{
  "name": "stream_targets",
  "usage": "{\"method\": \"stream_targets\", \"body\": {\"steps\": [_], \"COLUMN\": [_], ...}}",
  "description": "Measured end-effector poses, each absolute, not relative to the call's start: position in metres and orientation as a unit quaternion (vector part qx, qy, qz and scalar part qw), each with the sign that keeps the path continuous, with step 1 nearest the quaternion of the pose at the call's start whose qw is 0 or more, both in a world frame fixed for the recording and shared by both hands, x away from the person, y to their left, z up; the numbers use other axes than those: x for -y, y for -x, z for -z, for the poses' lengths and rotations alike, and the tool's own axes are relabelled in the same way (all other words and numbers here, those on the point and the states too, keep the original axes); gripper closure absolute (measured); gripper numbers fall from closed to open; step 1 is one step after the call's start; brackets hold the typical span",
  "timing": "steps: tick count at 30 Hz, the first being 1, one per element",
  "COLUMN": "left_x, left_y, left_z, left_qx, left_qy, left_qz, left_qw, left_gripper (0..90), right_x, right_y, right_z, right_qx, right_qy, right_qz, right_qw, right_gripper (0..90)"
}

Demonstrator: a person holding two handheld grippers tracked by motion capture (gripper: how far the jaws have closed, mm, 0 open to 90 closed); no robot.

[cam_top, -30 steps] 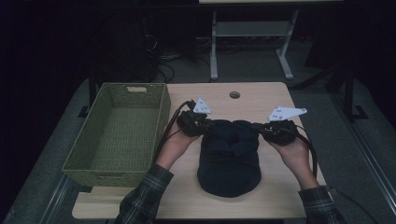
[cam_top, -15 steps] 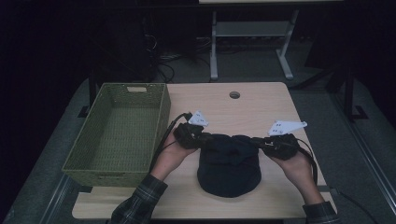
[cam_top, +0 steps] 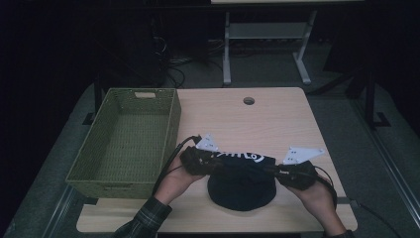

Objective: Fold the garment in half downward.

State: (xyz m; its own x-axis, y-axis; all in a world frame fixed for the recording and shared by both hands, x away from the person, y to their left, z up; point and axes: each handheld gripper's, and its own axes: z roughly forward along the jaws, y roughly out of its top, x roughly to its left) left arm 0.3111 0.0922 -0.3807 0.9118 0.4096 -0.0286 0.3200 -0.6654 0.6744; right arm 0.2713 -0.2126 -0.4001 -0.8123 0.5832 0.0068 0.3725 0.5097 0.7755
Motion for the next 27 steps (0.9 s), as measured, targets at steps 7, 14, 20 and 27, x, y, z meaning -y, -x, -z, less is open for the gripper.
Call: {"method": "stream_targets", "body": {"steps": [7,14,20,27], "left_x": [-0.092,-0.093,-0.093,-0.092], "left_y": [-0.299,-0.289,-0.280,-0.270], "left_z": [0.393,0.405,0.416,0.425], "left_qx": [-0.200,-0.193,-0.197,-0.194], "left_qy": [-0.914,-0.920,-0.921,-0.928], "left_qz": [-0.040,-0.020,-0.002,0.008], "left_qw": [0.350,0.339,0.335,0.319], "left_gripper": [78.4,77.8,76.9,75.7], "right_x": [0.213,0.211,0.211,0.209], "right_y": [-0.258,-0.245,-0.234,-0.224], "right_z": [0.411,0.423,0.432,0.441], "right_qx": [-0.865,-0.872,-0.876,-0.879], "right_qy": [-0.277,-0.272,-0.267,-0.261], "right_qz": [-0.404,-0.395,-0.393,-0.394], "right_qw": [0.110,0.095,0.081,0.063], "right_gripper": [81.1,79.9,77.9,74.2]}}
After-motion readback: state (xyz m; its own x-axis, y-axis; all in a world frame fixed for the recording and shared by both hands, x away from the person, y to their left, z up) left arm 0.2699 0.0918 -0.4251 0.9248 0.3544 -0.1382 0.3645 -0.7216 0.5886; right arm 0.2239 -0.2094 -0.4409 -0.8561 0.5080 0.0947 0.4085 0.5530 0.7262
